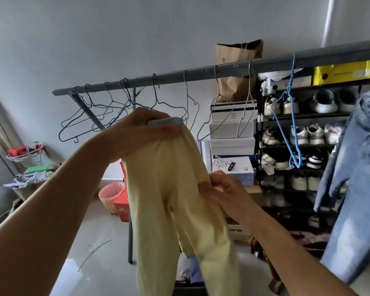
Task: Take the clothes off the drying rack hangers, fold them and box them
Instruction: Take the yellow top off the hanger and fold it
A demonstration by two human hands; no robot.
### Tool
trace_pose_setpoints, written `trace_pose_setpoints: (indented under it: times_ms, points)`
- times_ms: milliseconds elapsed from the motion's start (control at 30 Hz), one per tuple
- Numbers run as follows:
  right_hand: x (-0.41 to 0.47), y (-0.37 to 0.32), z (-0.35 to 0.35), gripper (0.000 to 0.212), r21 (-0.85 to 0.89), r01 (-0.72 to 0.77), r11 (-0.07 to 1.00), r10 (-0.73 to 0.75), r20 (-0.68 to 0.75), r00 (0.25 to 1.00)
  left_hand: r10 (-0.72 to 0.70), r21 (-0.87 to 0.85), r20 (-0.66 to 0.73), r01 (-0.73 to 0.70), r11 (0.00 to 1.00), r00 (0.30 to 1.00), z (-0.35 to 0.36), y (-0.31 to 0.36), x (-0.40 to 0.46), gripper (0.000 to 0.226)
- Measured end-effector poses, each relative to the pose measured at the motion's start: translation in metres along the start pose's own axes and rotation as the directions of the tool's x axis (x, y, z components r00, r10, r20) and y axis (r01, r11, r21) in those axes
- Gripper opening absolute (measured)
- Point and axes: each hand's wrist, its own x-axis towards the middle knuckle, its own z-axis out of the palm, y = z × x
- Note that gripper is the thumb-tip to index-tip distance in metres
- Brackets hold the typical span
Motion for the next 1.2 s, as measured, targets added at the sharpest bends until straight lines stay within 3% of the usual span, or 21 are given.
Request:
trace_pose_setpoints:
  times_ms: [167,267,400,467,567,700,767,833,967,1067,1133,1200]
  points:
    - [0.003,-0.005,0.009,0.015,0.160,0.001,0.987,-0.013,0.078,0.997,0.008,0.007,0.030,-0.008,1.000,1.000,-0.011,0.003,-0.003,0.022]
    - [0.003,-0.009,0.009,0.008,0.247,0.006,0.969,-0.009,0.012,1.000,0.019,-0.008,0.001,-0.019,1.000,1.000,-0.020,0.004,-0.009,0.021]
    - [0.006,-0.021,-0.003,0.017,0.209,0.089,0.974,-0.067,-0.111,0.992,0.023,0.226,-0.107,0.002,0.974,0.994,-0.032,-0.008,-0.014,0.012]
    - [0.010,-0.032,-0.013,0.009,0.169,0.133,0.977,-0.106,-0.158,0.982,-0.024,0.284,-0.121,0.058,0.957,0.992,-0.034,-0.014,-0.019,0.016]
    - [0.020,-0.044,-0.026,0.009,0.148,0.097,0.984,-0.078,-0.125,0.989,-0.045,0.137,-0.052,0.051,0.989,0.998,-0.032,-0.018,-0.027,0.024]
    - [0.032,-0.050,-0.032,0.014,0.089,0.029,0.996,-0.024,-0.063,0.998,0.066,-0.151,0.114,-0.048,0.987,0.991,-0.023,-0.016,-0.025,0.047]
    - [0.036,-0.053,-0.031,0.014,0.080,0.014,0.997,-0.014,-0.006,1.000,0.104,-0.256,0.176,-0.057,0.965,0.979,-0.014,-0.011,-0.021,0.043]
    - [0.038,-0.055,-0.027,0.012,0.041,0.003,0.999,-0.005,0.036,0.999,0.094,-0.279,0.199,-0.035,0.960,0.976,-0.004,-0.006,-0.015,0.035]
    - [0.043,-0.050,-0.012,0.018,0.085,-0.017,0.996,0.008,0.108,0.994,0.039,-0.306,0.158,0.011,0.952,0.987,0.014,0.001,-0.004,0.061]
    - [0.037,-0.049,-0.001,0.033,0.132,-0.016,0.991,-0.006,0.166,0.986,0.034,-0.355,0.143,0.019,0.935,0.989,0.025,0.004,-0.001,0.030]
    - [0.033,-0.045,0.002,0.036,0.099,0.004,0.995,-0.018,0.139,0.990,0.023,-0.371,0.119,0.023,0.929,0.993,0.027,0.003,0.000,0.035]
    - [0.030,-0.043,0.001,0.018,0.026,0.098,0.995,-0.096,-0.057,0.994,-0.014,-0.379,0.067,0.038,0.925,0.998,0.024,0.000,-0.002,0.034]
